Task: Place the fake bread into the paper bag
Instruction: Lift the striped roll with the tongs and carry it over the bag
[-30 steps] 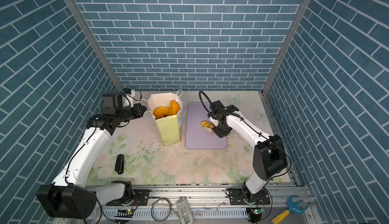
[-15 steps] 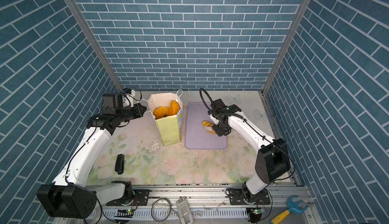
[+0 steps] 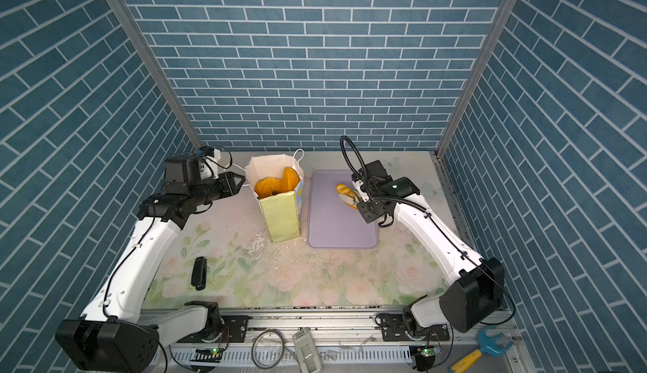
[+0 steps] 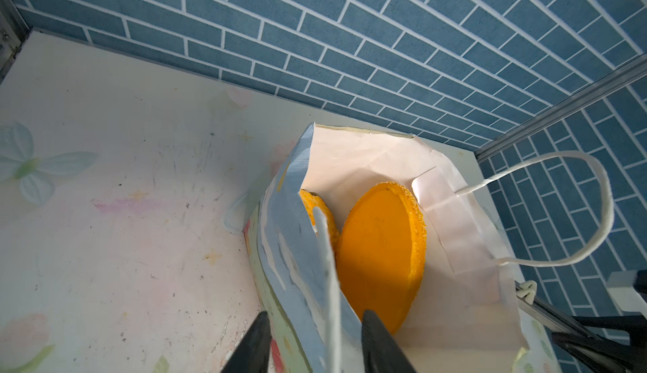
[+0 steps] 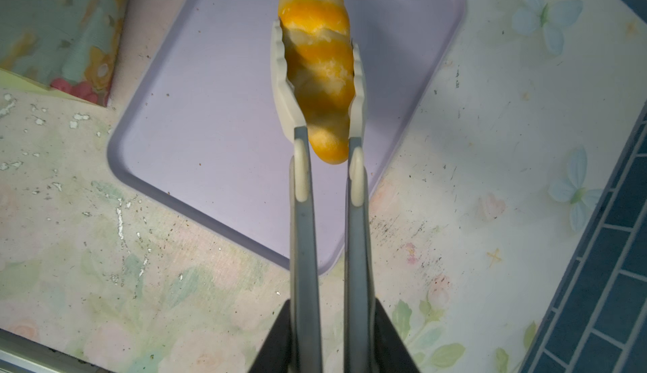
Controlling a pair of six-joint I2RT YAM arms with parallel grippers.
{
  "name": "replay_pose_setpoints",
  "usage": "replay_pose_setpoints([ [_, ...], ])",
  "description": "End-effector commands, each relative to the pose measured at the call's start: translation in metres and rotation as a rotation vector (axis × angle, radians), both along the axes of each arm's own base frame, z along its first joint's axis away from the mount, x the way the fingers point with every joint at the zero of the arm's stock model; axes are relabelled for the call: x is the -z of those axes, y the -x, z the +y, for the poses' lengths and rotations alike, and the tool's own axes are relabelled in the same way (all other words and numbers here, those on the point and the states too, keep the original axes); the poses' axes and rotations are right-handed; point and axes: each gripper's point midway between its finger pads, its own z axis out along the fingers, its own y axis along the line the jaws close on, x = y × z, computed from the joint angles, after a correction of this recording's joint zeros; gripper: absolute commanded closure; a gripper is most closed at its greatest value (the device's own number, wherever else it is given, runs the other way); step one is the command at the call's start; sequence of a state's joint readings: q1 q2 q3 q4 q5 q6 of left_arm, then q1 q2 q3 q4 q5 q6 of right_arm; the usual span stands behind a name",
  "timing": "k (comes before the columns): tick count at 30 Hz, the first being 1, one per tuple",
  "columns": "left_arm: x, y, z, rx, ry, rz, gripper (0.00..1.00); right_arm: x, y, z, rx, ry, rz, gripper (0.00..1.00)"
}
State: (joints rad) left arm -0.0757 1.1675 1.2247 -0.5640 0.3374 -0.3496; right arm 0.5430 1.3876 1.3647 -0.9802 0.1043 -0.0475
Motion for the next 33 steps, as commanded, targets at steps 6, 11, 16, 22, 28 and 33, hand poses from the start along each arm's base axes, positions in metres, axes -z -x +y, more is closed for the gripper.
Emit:
replay_pose_setpoints([
  [6,-0.020,0.009,0.001,0.002,-0.006,-0.052,0.50,-0.053,0.002,0.002,0.056,-0.139,-0.141,0.75],
  [11,-0.017,0.009,-0.003,0.020,0.008,-0.046,0.49,-0.087,0.000,0.001,0.066,-0.192,-0.222,0.75],
  [16,-0.015,0.010,-0.005,0.032,0.010,-0.045,0.48,-0.129,-0.004,0.010,0.047,-0.278,-0.308,0.75],
  [22,-0.013,0.009,-0.006,0.037,0.012,-0.044,0.47,-0.177,-0.010,0.033,-0.027,-0.354,-0.402,0.75],
  [28,-0.008,0.004,-0.007,0.039,0.010,-0.029,0.47,-0.214,-0.012,0.071,-0.161,-0.341,-0.491,0.75],
  [33,-0.003,0.002,-0.009,0.038,0.009,-0.022,0.48,-0.228,-0.006,0.109,-0.295,-0.309,-0.544,0.75],
])
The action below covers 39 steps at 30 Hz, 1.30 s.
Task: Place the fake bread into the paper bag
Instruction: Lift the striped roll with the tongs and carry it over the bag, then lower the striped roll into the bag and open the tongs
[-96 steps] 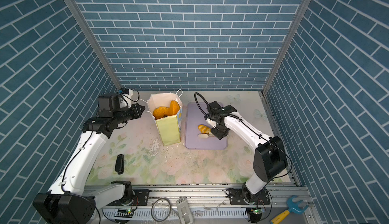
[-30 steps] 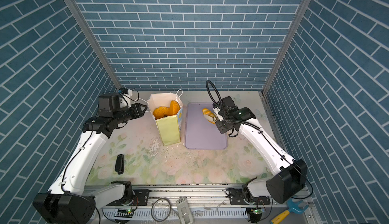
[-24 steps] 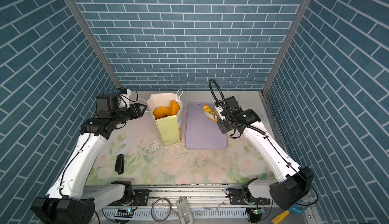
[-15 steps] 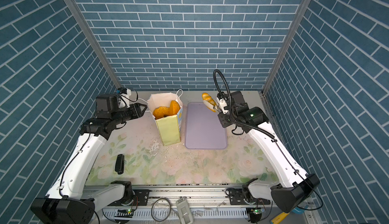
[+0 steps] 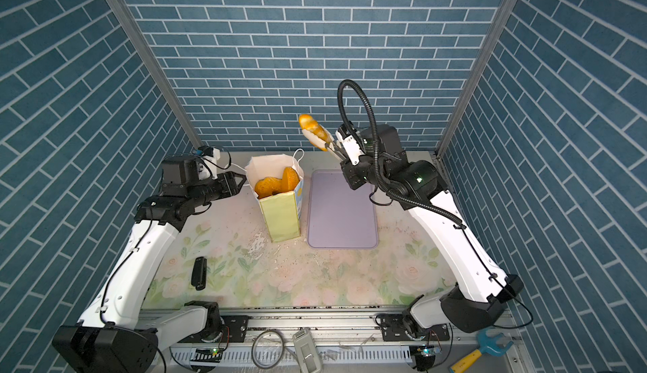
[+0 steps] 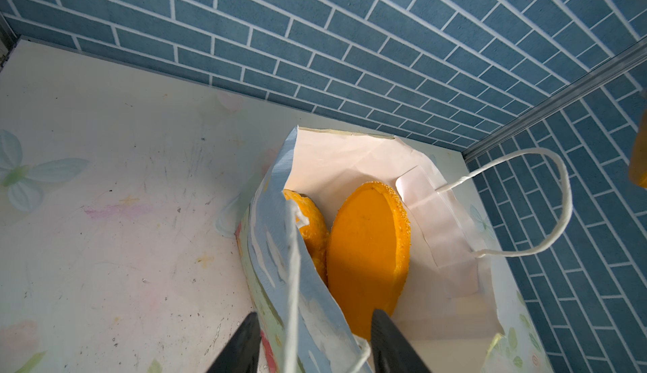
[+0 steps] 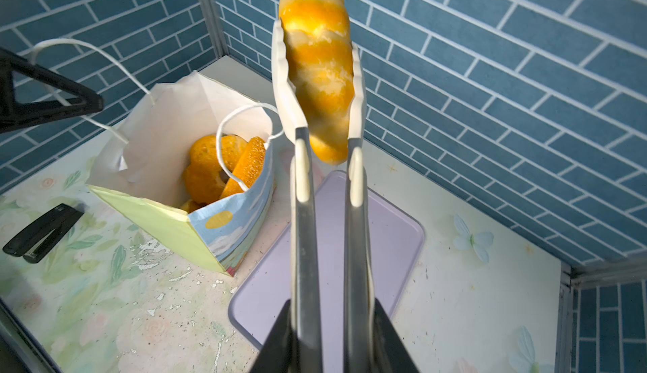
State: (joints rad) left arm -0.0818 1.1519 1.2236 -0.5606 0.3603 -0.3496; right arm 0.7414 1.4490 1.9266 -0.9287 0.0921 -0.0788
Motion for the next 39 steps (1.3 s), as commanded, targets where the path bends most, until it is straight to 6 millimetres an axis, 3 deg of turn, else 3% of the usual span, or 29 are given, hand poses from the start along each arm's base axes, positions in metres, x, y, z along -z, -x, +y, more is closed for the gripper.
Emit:
replay_pose_setpoints([
  [1,0.004,-0.003,-0.003,0.011,-0.004,-0.004,0.48,-0.025,0.000,0.020,-0.067,0.012,-0.112,0.75],
  [7,0.005,-0.006,-0.006,0.012,0.002,-0.001,0.56,-0.024,0.012,0.058,-0.180,0.005,-0.107,0.74],
  [15,0.004,-0.005,-0.007,0.007,-0.005,0.002,0.71,0.014,0.029,0.095,-0.297,0.049,-0.004,0.74],
  [23,0.004,-0.004,-0.005,0.003,-0.010,0.007,0.76,0.044,0.037,0.109,-0.319,0.081,0.074,0.73],
  [30,0.003,-0.002,-0.006,0.006,-0.011,0.003,0.77,0.072,0.034,0.105,-0.268,0.183,0.099,0.69],
  [35,0.004,-0.001,-0.006,0.006,-0.012,0.004,0.77,0.076,0.034,0.102,-0.257,0.218,0.093,0.56],
  [39,0.005,-0.001,-0.006,0.007,-0.012,0.005,0.77,0.068,0.034,0.102,-0.255,0.214,0.065,0.52],
])
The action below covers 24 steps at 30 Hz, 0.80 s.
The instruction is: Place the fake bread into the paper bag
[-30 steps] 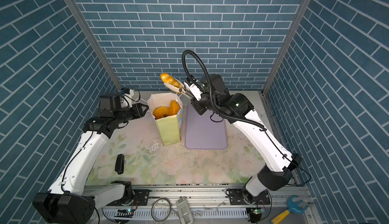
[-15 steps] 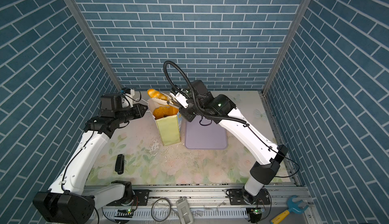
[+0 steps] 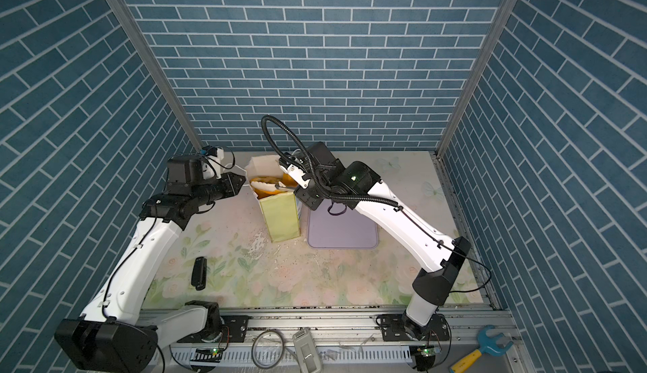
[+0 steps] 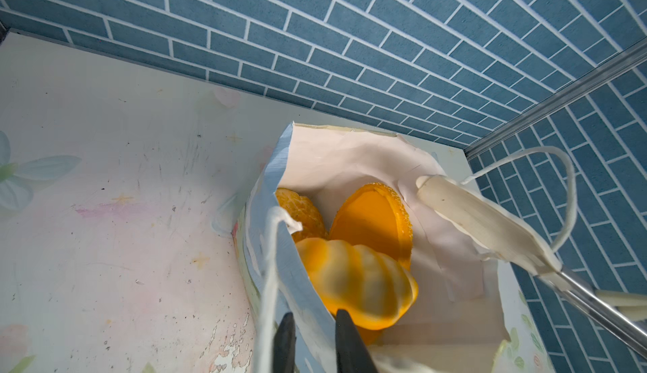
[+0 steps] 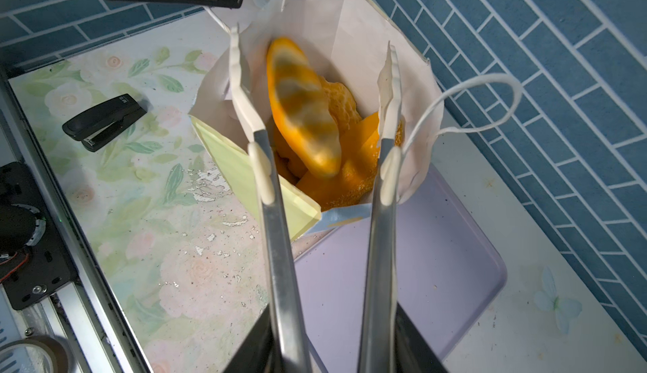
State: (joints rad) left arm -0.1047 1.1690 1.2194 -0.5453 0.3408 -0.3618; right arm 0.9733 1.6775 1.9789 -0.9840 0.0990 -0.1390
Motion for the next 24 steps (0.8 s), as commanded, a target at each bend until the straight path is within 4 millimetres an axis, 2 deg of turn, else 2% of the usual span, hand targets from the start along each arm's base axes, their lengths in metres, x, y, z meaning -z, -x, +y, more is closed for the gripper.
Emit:
replay_pose_setpoints([
  [1,-0.001,0.004,-0.001,0.006,-0.010,-0.006,0.77,-0.013,-0.002,-0.001,0.003,-0.008,-0.057,0.52],
  [7,-0.007,0.005,0.000,0.005,-0.011,-0.024,0.73,-0.041,-0.004,0.001,-0.010,-0.082,-0.127,0.55],
  [14,-0.028,0.013,0.011,-0.017,-0.084,-0.075,0.54,-0.087,-0.010,-0.010,0.016,-0.176,-0.246,0.58],
  [18,-0.040,0.017,0.027,-0.058,-0.194,-0.099,0.48,-0.107,-0.023,-0.030,0.099,-0.198,-0.314,0.59],
  [24,-0.056,0.019,0.052,-0.121,-0.292,-0.141,0.43,-0.118,-0.047,-0.074,0.271,-0.229,-0.341,0.60],
])
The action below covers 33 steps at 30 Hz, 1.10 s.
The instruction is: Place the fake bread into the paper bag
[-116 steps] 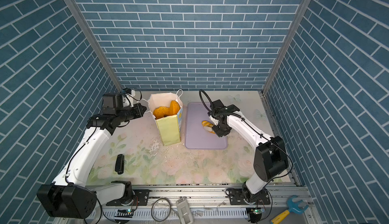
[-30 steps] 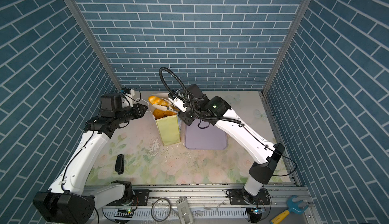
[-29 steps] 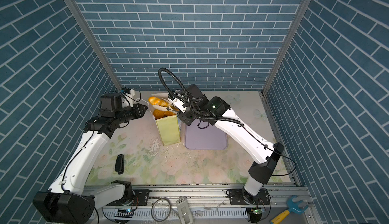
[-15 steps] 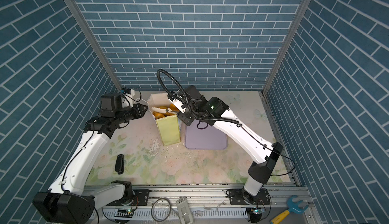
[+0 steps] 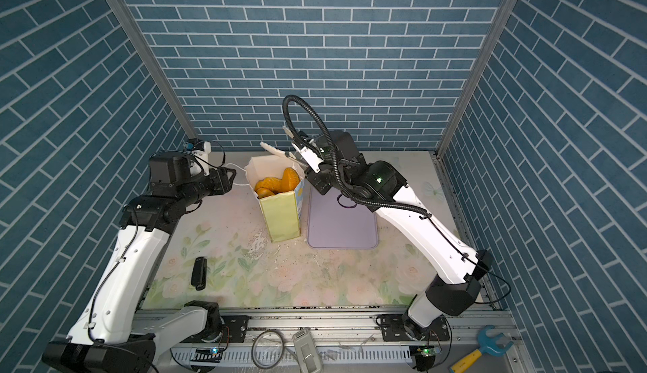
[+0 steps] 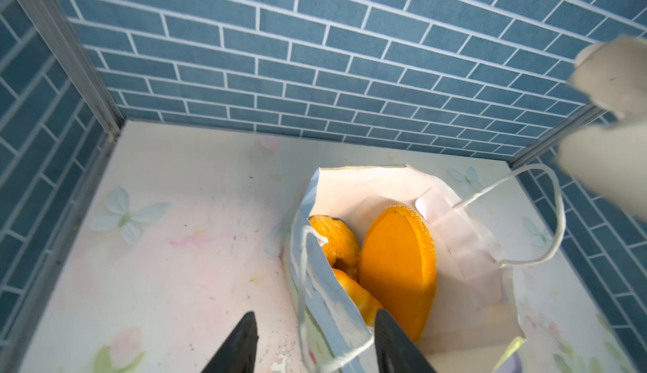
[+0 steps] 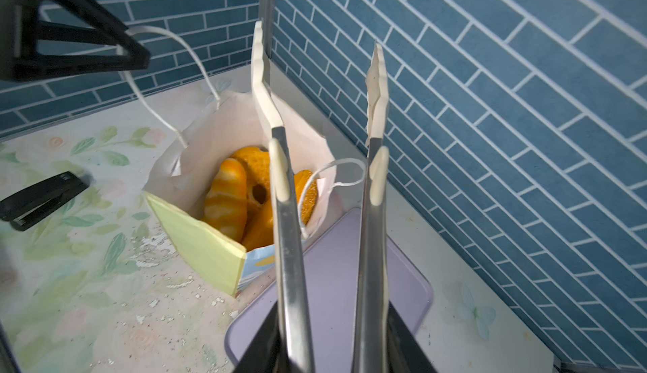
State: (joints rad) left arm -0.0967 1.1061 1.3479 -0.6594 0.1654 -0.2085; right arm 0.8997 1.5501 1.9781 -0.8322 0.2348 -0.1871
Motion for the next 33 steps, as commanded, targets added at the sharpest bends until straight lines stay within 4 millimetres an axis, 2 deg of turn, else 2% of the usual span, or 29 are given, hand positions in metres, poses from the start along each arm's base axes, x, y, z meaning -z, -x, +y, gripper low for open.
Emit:
replay_pose_setpoints([
  [1,-0.006,0.003,0.025,-0.060,-0.082,-0.018,0.42,-0.033,-0.018,-0.037,0.139,-0.103,-0.075,0.60],
  [7,-0.002,-0.005,0.062,-0.155,-0.013,-0.037,0.42,-0.024,-0.041,-0.092,0.309,-0.158,-0.055,0.60],
  [9,0.001,-0.005,0.072,-0.181,0.006,-0.042,0.41,-0.016,-0.050,-0.113,0.377,-0.169,-0.038,0.60],
  [12,0.010,-0.008,0.088,-0.225,0.052,-0.033,0.41,0.007,-0.062,-0.147,0.475,-0.148,-0.001,0.59],
  [16,0.039,-0.008,0.099,-0.258,0.076,0.003,0.41,0.050,-0.078,-0.193,0.614,-0.121,0.088,0.59],
  [19,0.069,-0.003,0.109,-0.298,0.083,0.057,0.41,0.089,-0.085,-0.224,0.697,-0.129,0.170,0.59],
  [22,0.087,0.000,0.111,-0.309,0.102,0.089,0.41,0.128,-0.089,-0.252,0.783,-0.117,0.245,0.59],
  [29,0.103,-0.001,0.107,-0.296,0.129,0.121,0.41,0.217,-0.097,-0.295,0.909,-0.103,0.432,0.59],
  [33,0.107,-0.002,0.105,-0.286,0.145,0.129,0.41,0.261,-0.101,-0.303,0.924,-0.091,0.496,0.59],
])
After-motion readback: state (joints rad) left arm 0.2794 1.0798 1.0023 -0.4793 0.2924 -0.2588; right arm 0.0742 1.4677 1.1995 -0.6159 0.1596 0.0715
